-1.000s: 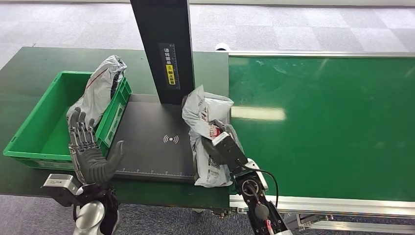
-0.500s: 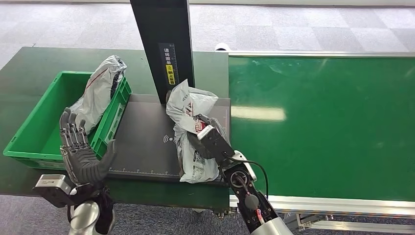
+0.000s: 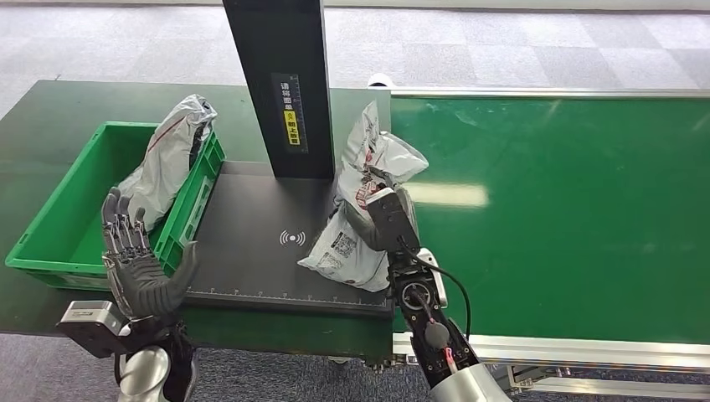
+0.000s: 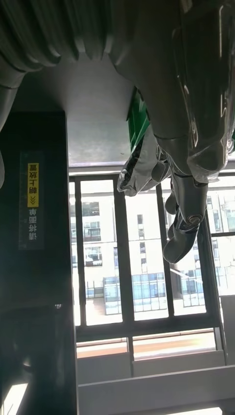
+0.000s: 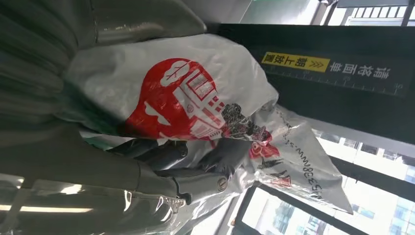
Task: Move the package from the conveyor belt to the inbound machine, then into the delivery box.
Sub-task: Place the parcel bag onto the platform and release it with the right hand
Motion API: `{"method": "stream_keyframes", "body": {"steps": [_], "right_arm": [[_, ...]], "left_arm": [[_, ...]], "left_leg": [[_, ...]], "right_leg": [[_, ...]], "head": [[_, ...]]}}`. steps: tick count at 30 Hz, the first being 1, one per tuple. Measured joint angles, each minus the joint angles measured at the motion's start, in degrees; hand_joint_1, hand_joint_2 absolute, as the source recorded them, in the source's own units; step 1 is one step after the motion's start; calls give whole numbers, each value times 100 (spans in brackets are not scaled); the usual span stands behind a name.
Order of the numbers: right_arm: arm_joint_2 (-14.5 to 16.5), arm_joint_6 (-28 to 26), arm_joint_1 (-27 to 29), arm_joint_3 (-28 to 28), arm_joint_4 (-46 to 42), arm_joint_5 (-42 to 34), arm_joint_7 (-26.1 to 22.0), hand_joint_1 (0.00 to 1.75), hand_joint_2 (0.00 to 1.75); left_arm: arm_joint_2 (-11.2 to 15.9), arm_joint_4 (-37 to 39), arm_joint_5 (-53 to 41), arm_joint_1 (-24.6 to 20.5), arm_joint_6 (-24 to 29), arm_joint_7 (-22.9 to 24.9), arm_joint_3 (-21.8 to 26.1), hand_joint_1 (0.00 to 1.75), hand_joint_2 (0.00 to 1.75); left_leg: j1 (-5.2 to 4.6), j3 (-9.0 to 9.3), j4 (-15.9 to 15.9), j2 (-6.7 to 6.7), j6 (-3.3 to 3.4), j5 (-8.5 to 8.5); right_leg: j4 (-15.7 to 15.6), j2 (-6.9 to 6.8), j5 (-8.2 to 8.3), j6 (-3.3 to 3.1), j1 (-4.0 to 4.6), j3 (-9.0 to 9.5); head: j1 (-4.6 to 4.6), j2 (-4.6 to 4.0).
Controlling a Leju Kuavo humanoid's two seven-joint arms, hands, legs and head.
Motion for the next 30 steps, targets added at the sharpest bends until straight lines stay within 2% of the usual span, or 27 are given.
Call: {"method": "stream_keyframes", "body": {"steps": [13, 17, 27, 30], "right_arm": [[0, 57, -46, -101, 175, 8, -127, 0, 175], [0, 84, -63, -116, 203, 26, -133, 0, 0], [0, 192, -62, -125, 256, 223, -175, 0, 0], [0, 229, -61, -126, 278, 252, -246, 0, 131]], "left_arm": [[-60, 98, -32, -79, -25, 0, 4, 0, 175], [-61, 115, -34, -82, -37, 0, 4, 0, 175], [-60, 205, -33, -108, -75, 0, -38, 0, 175], [-58, 239, -41, -124, -123, 66, -70, 0, 175]], "left_leg": [[1, 1, 0, 1, 0, 0], [1, 1, 0, 1, 0, 0], [1, 1, 0, 1, 0, 0], [1, 2, 0, 1, 0, 0]], "right_leg": [[0, 0, 0, -1, 1, -1], [0, 0, 0, 0, 1, 0], [0, 0, 0, -1, 1, -1], [0, 0, 0, -1, 1, -2]], "head": [[1, 0], [1, 0], [0, 0], [1, 0]]}}
